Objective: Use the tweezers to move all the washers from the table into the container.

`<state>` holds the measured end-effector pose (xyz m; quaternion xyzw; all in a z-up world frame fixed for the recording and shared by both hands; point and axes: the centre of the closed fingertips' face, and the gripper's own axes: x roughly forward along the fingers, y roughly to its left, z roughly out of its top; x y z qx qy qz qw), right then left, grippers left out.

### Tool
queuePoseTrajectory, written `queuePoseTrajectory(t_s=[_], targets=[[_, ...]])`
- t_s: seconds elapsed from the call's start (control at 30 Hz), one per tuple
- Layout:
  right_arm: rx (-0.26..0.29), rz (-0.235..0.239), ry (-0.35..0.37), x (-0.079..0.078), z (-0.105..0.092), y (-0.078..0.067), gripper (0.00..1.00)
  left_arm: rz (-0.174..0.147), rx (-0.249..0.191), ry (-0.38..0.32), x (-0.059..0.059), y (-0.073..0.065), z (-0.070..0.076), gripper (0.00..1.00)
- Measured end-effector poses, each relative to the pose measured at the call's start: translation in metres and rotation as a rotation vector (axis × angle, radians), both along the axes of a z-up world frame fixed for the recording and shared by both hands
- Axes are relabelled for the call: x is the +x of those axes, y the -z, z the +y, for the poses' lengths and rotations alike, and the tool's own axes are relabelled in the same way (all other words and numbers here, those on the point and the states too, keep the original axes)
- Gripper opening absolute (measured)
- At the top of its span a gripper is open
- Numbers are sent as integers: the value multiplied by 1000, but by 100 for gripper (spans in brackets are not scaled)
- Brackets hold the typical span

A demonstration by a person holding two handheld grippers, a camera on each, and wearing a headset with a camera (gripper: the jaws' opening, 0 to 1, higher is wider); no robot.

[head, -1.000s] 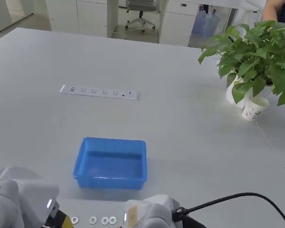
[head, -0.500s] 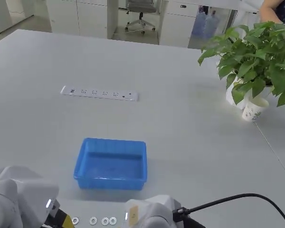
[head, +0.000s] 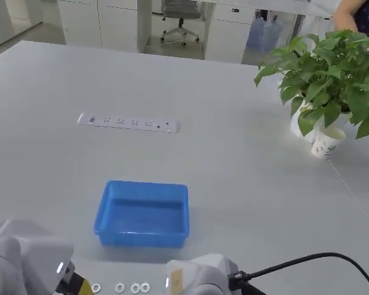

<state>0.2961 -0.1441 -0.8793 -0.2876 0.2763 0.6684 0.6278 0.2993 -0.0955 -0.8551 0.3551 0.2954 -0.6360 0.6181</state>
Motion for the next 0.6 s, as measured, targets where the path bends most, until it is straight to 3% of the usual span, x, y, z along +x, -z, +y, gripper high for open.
queuePoseTrajectory(t_s=[0.1,0.27,0.6], targets=[[4,-3,1,1,0,-1,8,-5,-26,-5,1,-4,-5,6],[5,-9,-2,2,-1,-2,8,-25,-43,-1,1,-9,-7,6],[13,-19,-1,3,-1,-7,8,-34,-89,-7,2,-34,-15,5]])
